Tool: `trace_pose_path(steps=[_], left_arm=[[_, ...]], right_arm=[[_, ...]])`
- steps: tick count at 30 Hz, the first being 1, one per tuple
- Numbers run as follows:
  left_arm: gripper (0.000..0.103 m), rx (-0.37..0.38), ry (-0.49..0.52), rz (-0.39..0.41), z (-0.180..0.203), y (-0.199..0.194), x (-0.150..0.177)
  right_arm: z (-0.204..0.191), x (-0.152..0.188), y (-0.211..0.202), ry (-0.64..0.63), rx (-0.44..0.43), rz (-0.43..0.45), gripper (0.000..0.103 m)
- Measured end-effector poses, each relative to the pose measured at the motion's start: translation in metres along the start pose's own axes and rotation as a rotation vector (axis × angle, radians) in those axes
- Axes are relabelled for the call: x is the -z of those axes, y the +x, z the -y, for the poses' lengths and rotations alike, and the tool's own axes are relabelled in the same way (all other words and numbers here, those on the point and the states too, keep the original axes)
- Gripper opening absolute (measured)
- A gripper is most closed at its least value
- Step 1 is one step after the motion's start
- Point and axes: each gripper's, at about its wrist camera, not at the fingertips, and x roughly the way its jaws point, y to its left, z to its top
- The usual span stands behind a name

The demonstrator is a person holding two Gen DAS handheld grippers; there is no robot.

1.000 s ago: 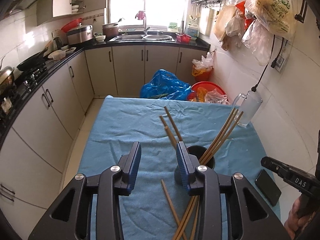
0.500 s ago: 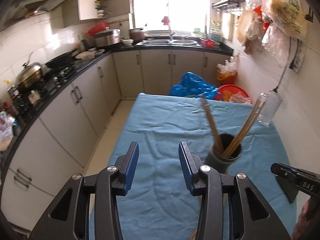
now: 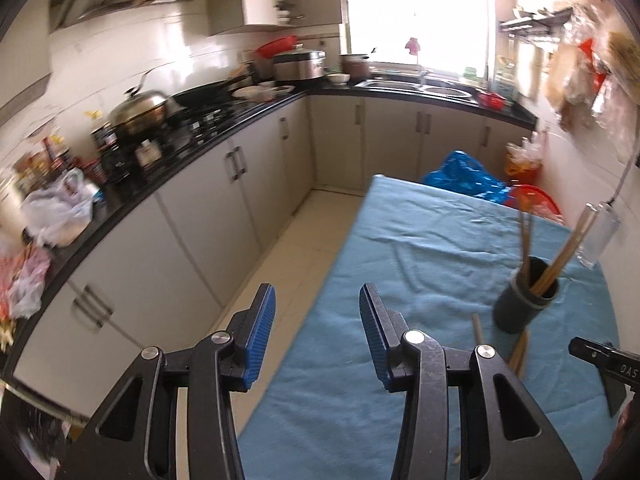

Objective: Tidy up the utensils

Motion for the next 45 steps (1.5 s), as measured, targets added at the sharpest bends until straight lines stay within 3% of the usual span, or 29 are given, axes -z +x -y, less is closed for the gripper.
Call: trace_pose_path(steps=[18, 28, 45], left_arm=[[0.045, -0.343, -0.232, 0.048, -0.121, -0.023, 0.027], [0.048, -0.497, -0.326, 0.013, -0.164, -0.014, 0.033], [0.051, -0.534, -0.322, -0.133, -0.182, 0.021, 0.048]], right_arm=[[-0.005, 0.006, 0.027, -0.030, 0.006, -0.076, 0.031], [0.023, 0.004, 0.046, -0.012, 0.091, -0.111, 0.039], [0.025, 0.020, 0.101, -0.034, 0.138, -0.219, 0.039]])
